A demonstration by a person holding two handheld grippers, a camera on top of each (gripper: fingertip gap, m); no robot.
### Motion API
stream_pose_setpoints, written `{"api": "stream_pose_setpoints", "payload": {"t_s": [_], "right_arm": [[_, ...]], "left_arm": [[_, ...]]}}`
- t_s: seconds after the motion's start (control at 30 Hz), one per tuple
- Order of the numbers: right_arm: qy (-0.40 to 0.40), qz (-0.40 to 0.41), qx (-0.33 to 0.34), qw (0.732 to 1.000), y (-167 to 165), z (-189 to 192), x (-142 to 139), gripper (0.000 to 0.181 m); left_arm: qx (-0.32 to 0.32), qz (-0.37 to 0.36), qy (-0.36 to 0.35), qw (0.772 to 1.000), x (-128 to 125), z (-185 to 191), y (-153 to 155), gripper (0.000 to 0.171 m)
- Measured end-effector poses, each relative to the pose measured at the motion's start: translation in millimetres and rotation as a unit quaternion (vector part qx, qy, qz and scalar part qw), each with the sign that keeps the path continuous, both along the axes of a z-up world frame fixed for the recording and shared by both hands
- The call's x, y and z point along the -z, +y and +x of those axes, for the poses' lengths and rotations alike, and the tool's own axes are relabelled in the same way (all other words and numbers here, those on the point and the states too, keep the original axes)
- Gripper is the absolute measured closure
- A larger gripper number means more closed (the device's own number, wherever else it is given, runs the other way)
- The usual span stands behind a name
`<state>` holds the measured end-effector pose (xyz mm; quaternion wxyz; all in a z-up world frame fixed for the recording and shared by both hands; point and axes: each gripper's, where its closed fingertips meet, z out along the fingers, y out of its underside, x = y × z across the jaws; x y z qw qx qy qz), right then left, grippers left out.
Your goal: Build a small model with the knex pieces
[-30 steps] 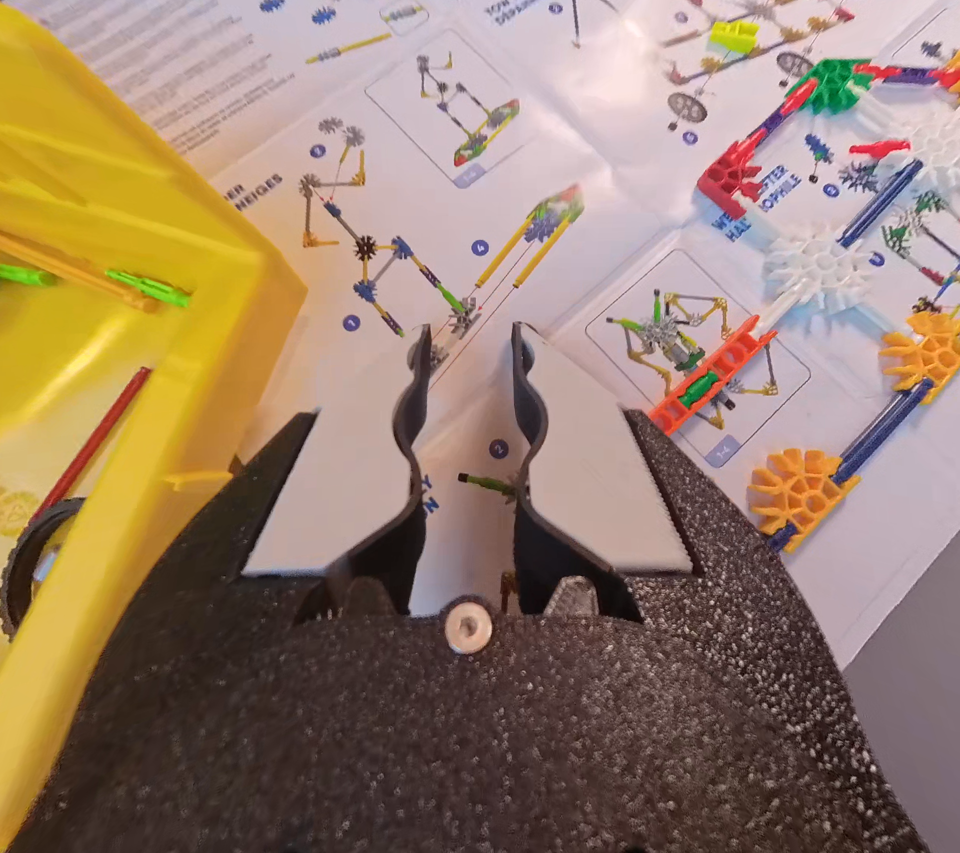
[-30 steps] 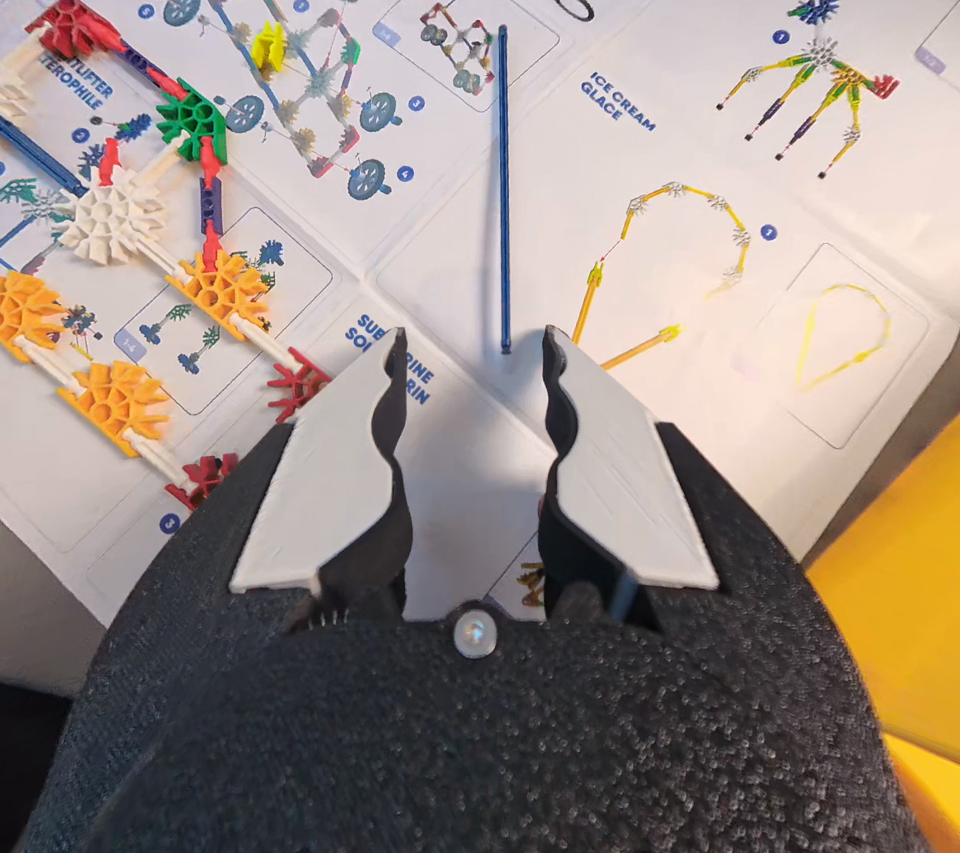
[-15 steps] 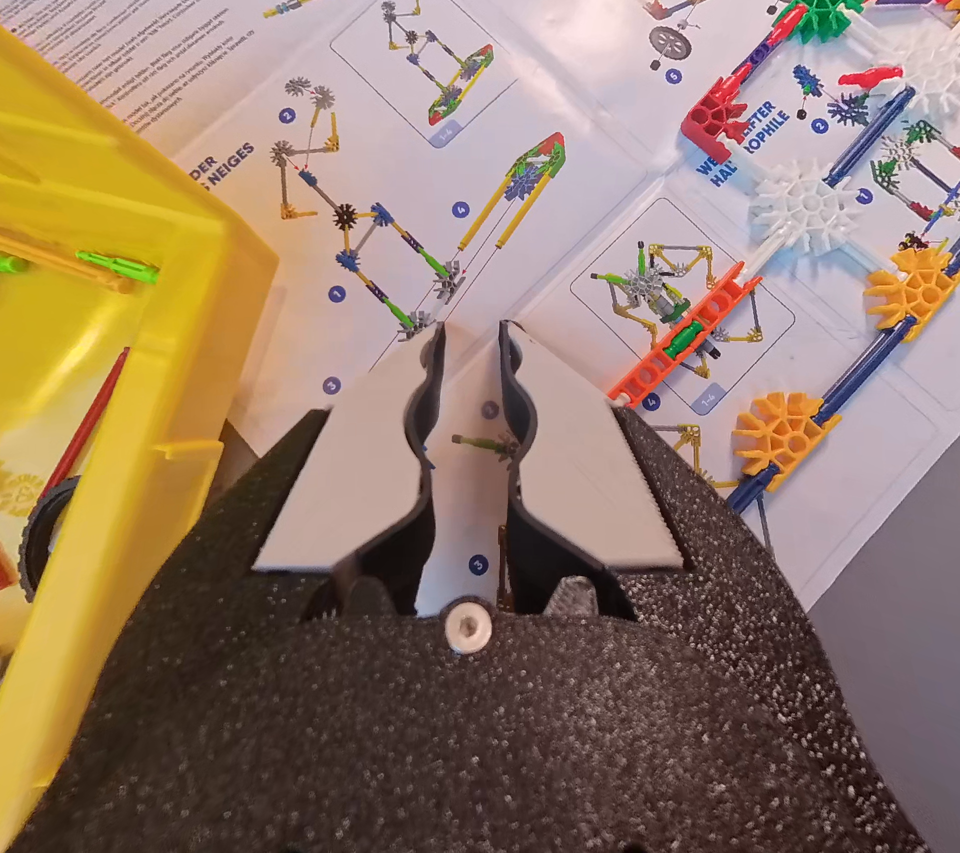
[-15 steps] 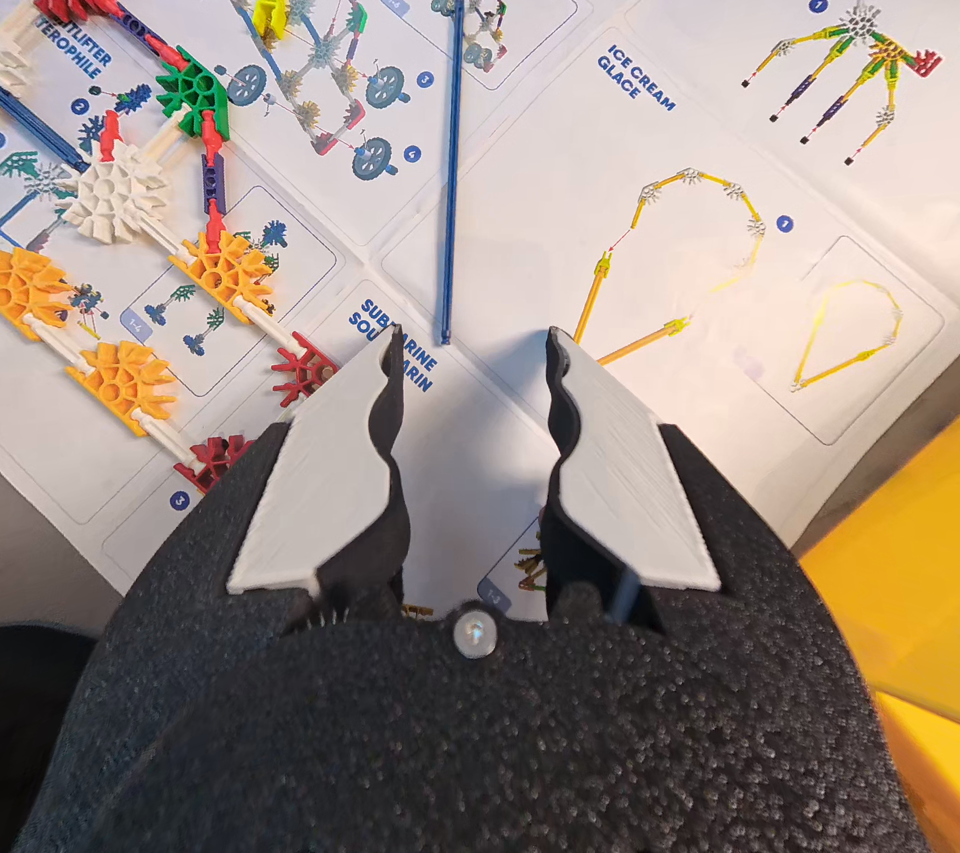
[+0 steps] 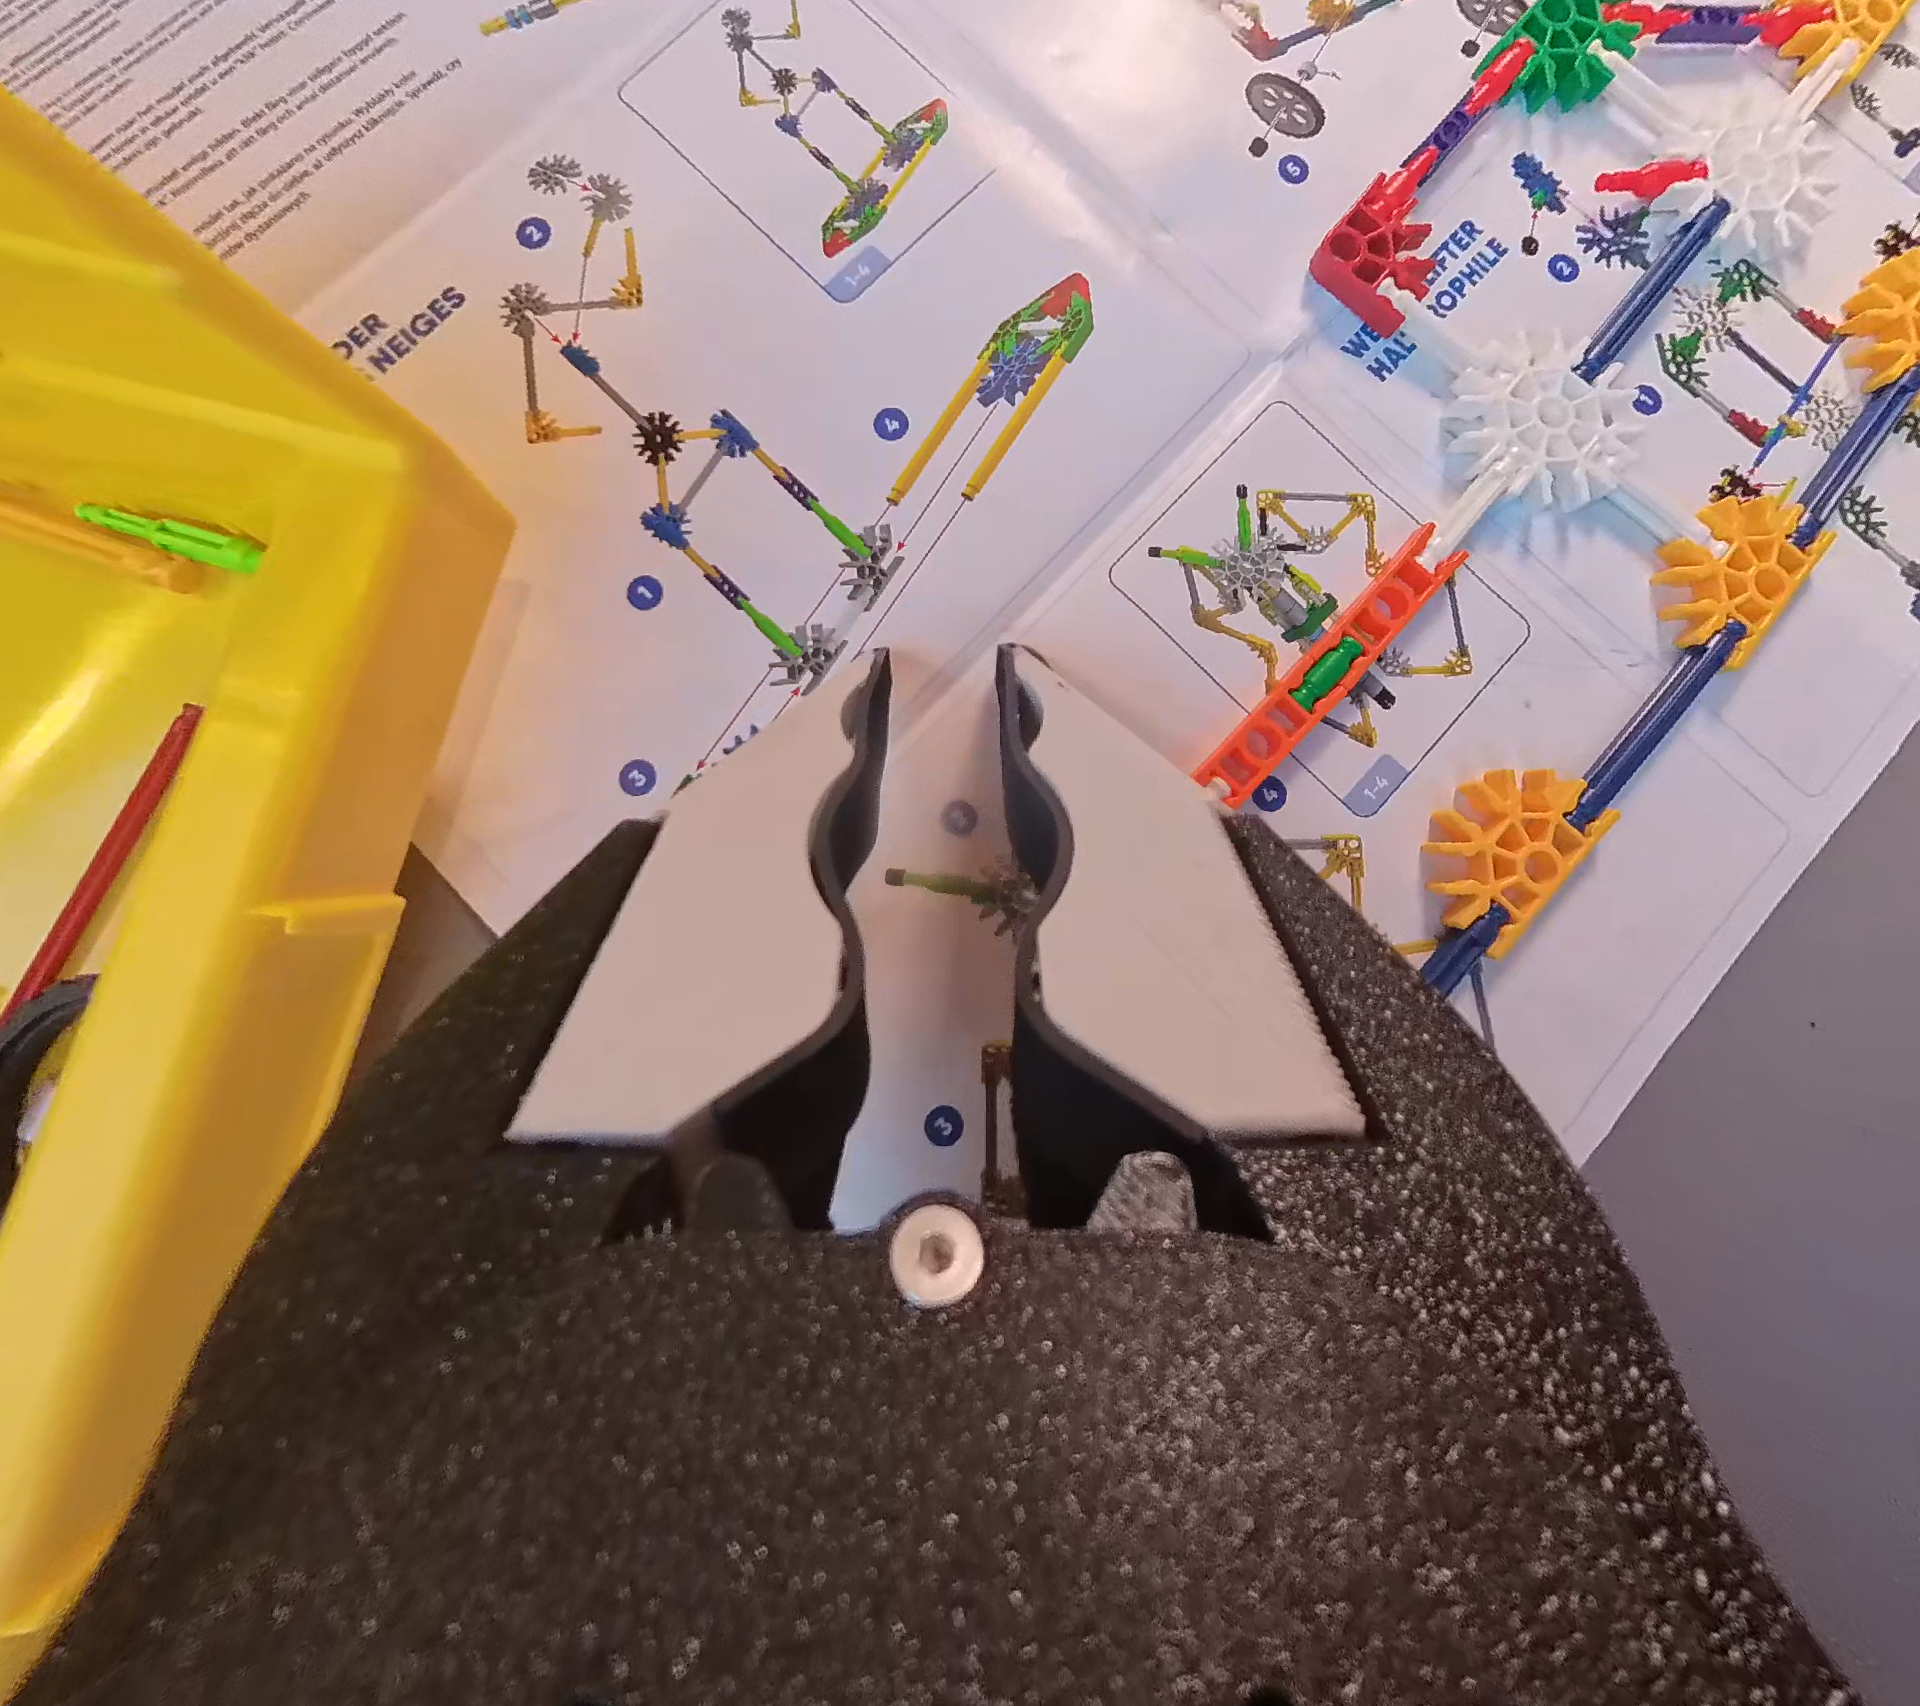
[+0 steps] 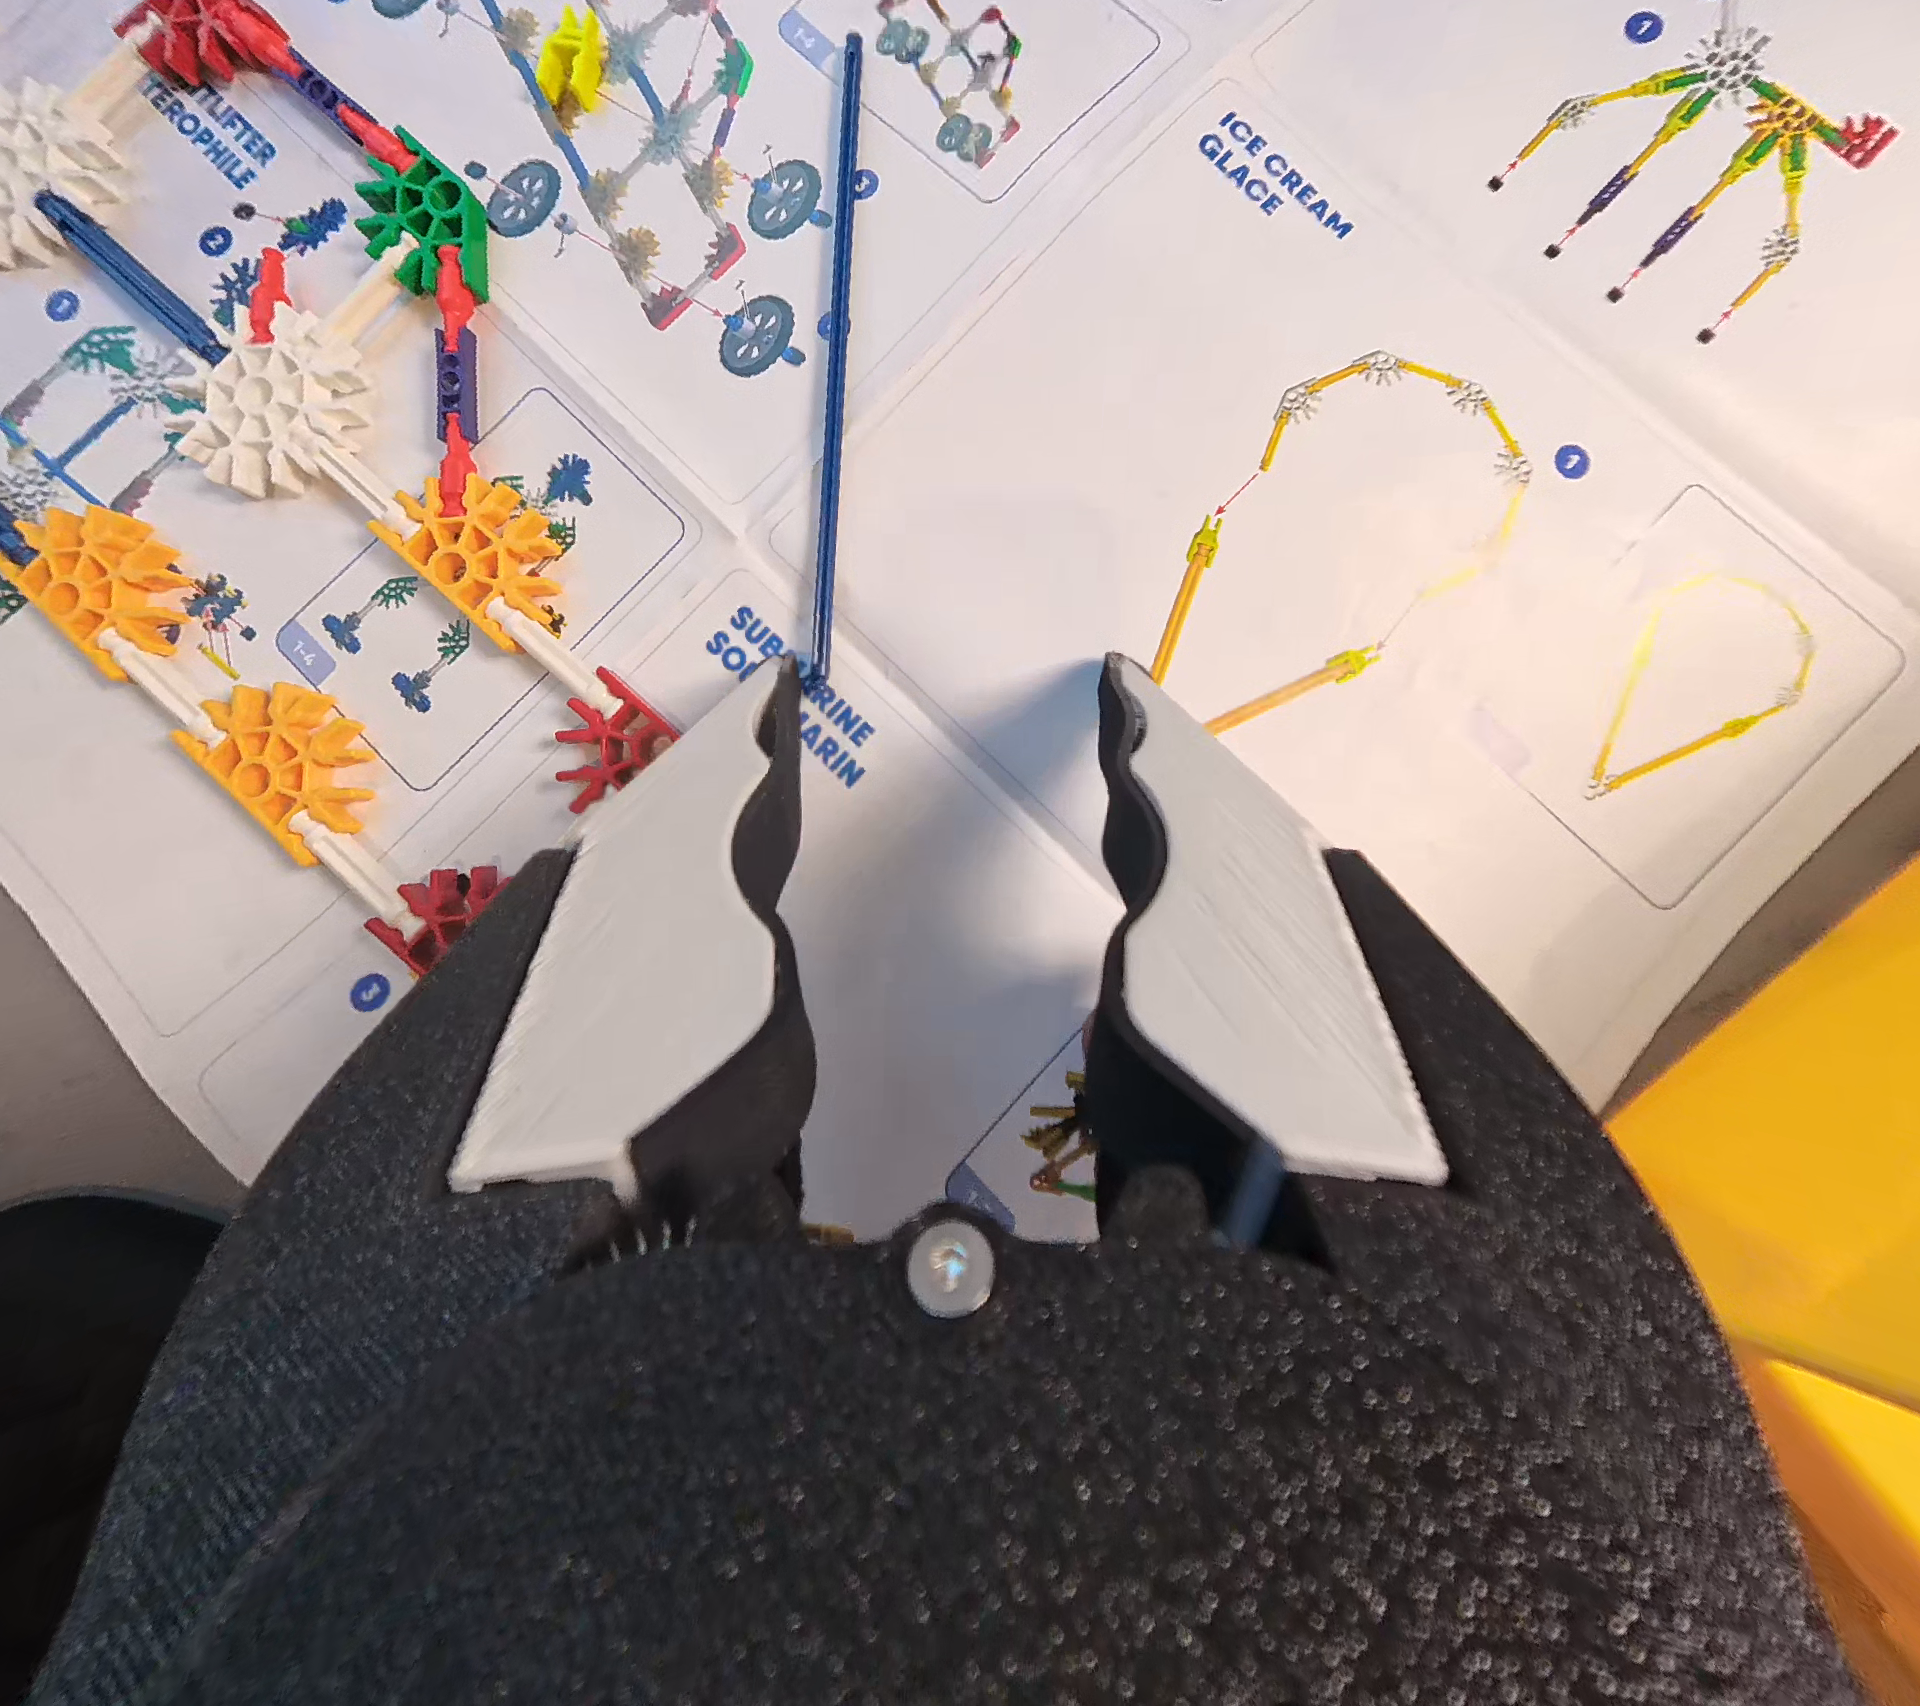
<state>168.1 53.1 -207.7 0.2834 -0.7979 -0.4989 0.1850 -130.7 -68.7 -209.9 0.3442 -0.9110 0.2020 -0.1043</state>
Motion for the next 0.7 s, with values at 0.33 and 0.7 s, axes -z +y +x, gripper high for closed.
{"api": "stream_pose_setpoints", "payload": {"t_s": [0.33,0.7], "right_arm": [[0.182,0.071,0.019,0.98,18.0,-39.7,-49.6,0.131],[0.219,0.076,0.018,0.973,18.9,-47.9,-53.2,0.139]], "left_arm": [[-0.035,0.135,-0.029,0.99,-34.7,-0.7,27.3,0.143],[-0.037,0.148,-0.041,0.987,-37.5,2.2,30.2,0.142]]}}
